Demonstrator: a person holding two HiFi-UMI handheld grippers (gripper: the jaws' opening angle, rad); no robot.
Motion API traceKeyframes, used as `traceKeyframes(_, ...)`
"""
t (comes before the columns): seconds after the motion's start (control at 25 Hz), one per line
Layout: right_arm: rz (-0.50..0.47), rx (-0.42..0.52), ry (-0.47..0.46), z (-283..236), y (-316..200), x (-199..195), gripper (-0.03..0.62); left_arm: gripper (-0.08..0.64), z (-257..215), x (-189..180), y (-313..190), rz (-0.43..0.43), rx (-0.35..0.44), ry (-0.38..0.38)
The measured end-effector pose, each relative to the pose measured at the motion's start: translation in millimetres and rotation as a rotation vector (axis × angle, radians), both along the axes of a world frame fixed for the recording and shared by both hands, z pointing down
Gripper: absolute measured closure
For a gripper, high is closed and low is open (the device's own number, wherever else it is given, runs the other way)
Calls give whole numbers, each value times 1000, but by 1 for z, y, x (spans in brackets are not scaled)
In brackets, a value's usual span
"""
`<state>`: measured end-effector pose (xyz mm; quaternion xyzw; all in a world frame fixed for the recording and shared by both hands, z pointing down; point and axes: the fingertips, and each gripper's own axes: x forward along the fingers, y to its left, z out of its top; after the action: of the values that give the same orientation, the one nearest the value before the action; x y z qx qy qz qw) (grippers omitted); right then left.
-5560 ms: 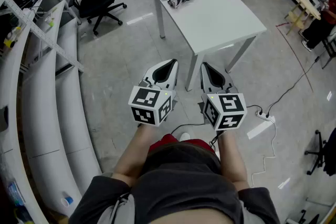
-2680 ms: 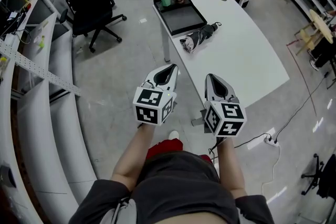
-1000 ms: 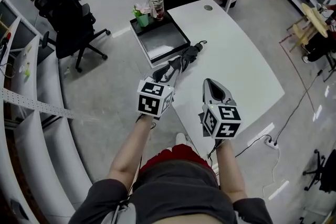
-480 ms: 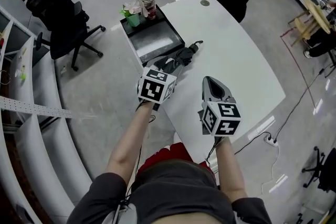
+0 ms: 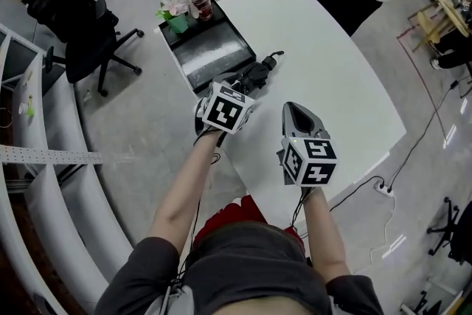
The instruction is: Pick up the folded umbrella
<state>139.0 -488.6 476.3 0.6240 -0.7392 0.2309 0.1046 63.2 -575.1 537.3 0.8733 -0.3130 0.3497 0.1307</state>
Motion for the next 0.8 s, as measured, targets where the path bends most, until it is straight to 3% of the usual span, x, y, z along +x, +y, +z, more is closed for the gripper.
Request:
traceKeyframes(0.52, 10, -38, 3, 15, -16, 11, 574, 308, 42, 9, -18, 21, -75, -133)
traceKeyframes(0.8, 10, -51, 0, 22, -23, 13, 574, 296, 56, 10, -20, 19, -156, -141)
